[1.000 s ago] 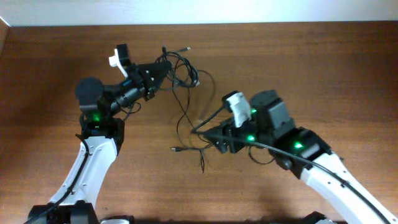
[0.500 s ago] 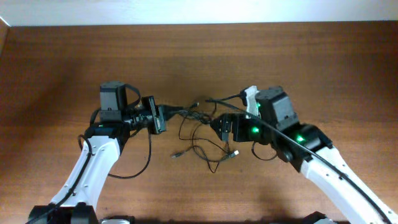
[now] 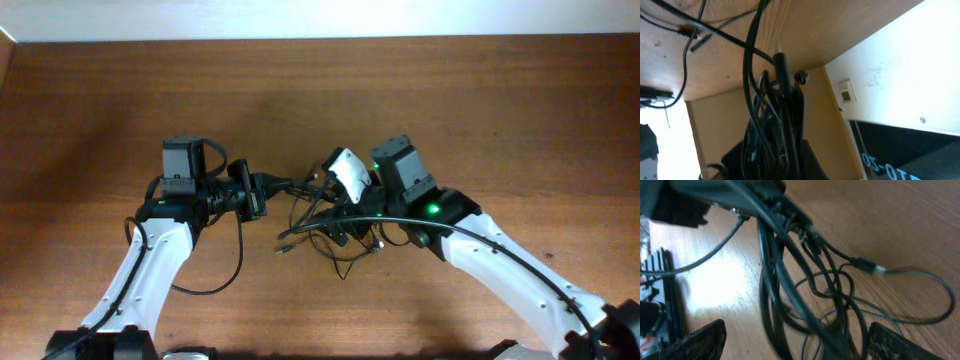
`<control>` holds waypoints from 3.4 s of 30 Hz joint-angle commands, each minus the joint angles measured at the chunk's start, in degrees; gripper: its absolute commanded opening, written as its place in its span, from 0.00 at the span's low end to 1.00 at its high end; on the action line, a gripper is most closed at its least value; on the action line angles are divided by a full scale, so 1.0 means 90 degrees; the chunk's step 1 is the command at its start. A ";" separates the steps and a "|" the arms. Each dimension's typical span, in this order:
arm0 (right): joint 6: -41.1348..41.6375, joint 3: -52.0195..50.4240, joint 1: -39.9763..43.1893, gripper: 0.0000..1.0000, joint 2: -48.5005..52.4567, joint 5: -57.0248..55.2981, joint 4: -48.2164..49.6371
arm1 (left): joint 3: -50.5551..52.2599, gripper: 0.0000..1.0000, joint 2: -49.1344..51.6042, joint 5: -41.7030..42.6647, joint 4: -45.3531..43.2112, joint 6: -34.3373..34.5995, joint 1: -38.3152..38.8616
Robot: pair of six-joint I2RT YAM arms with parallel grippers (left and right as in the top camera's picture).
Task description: Untangle cables
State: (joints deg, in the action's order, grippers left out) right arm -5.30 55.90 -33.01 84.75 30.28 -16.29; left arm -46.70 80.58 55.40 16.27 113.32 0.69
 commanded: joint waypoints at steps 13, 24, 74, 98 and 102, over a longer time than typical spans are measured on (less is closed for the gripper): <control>0.4835 0.0255 0.0233 0.04 -0.0420 0.0440 0.0255 | -0.0010 0.64 -0.0051 -0.1863 0.0777 -0.7990 0.0211; 0.4857 0.0255 0.0845 0.04 -0.0418 0.0918 -0.0988 | 0.0087 0.66 -0.0051 -0.2074 0.0663 -0.9401 0.1086; 0.4024 0.0250 0.0024 0.04 0.0695 -0.2538 -0.1338 | 0.0087 0.00 -0.0051 -0.1996 -0.0223 -0.6220 0.1494; 0.2679 0.0257 0.4170 0.70 0.0505 -0.1620 -0.3643 | 0.0087 0.37 -0.0051 -0.3847 -0.0301 -0.8986 0.1489; 0.2684 0.0257 0.4172 0.99 0.0503 -0.1600 -0.3619 | 0.0087 0.99 -0.0051 -0.1469 -0.0017 -0.7298 0.1758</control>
State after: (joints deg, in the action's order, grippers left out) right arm 19.62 58.28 4.78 90.59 14.52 -49.06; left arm -45.76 80.25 33.39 11.00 37.19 14.41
